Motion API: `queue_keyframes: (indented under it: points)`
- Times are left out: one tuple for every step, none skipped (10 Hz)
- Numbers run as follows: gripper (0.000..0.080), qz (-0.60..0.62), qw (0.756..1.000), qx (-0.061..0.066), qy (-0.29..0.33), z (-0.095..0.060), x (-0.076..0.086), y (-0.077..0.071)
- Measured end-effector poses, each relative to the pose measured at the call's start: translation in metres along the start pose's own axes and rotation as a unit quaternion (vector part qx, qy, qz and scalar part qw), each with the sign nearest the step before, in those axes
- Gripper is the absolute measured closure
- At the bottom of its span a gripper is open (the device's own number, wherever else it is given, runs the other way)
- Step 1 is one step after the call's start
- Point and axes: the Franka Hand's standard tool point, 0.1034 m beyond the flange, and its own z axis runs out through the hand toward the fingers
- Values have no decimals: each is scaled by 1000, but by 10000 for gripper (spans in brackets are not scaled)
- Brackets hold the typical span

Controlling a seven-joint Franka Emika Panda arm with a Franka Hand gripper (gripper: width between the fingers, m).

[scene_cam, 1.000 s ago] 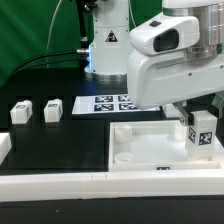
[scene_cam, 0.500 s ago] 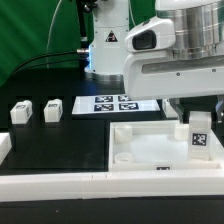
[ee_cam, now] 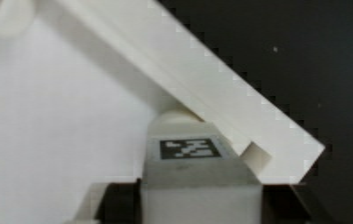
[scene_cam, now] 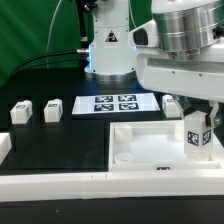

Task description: Assemble one leg

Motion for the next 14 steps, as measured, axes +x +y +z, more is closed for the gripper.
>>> queue_keyframes:
  points:
    - [505,53,999,9,2,1,-1,-2]
    - [505,120,993,13,-1,2,-4,-3]
    - [505,156,988,15,-5,2,-4,-3]
    - [505,188,982,18,-9,2,-4,-4]
    - [505,216,976,20,-11,2,-4,-4]
    - [505,203,979,20,-11,2,-4,-4]
    - [505,195,980,20,-11,2,-4,-4]
    - [323,176,984,20,-11,2,-4,-4]
    - [206,175,984,20,-11,2,-5,-5]
    - [167,141,990,21,-11,2,-5,-5]
    - [167,87,996,21,-9,3,-5,-4]
    - [153,45,999,21,-8,3,-5,-4]
    - [153,-27,1000,12,-8,4,-4,-2]
    - [150,-108,994,4,-5,3,-2,-1]
